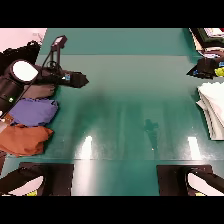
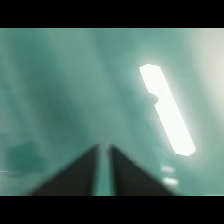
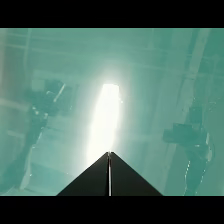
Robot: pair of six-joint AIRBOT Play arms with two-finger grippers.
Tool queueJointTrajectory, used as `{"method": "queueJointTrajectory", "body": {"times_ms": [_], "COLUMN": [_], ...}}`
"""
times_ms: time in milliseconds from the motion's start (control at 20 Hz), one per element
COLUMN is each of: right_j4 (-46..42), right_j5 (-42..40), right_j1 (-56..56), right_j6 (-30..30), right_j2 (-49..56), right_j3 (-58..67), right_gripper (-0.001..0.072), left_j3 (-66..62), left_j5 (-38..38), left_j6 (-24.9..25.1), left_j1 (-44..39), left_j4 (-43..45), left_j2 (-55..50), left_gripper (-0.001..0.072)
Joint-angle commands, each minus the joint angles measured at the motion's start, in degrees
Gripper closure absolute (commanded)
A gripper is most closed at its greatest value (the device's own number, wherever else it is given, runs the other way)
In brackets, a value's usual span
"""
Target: Fold the shirts.
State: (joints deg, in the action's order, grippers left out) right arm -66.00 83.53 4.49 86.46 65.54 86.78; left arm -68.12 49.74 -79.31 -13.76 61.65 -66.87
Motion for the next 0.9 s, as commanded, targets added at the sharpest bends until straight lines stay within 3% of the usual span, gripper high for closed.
{"method": "queueJointTrajectory", "body": {"times_ms": [0,200,450,750,800,850], "right_j4": [0.0,0.0,0.0,0.0,0.0,0.0], "right_j5": [0.0,0.0,-1.2,-1.5,-1.5,-1.5], "right_j1": [0.0,0.0,0.0,0.0,0.0,0.0], "right_j6": [0.0,0.0,0.0,0.0,0.0,0.0], "right_j2": [0.0,0.0,0.0,0.0,0.0,0.0], "right_j3": [0.0,0.0,0.0,0.0,0.0,0.0], "right_gripper": [0.0698,0.0698,0.0698,0.0698,0.0698,0.0698], "left_j3": [-0.9,-0.7,-0.6,-0.6,-0.6,-0.7], "left_j5": [-1.3,-0.6,1.5,0.3,0.3,0.3], "left_j6": [-1.4,-7.4,-7.8,-7.8,-8.2,-8.3], "left_j1": [4.6,13.4,24.0,25.1,25.1,25.1], "left_j4": [15.2,30.3,30.7,31.0,31.0,31.0], "left_j2": [0.0,-0.9,-9.1,-16.6,-16.6,-16.5], "left_gripper": [0.0006,0.0043,0.0042,0.0045,0.0202,0.0457]}}
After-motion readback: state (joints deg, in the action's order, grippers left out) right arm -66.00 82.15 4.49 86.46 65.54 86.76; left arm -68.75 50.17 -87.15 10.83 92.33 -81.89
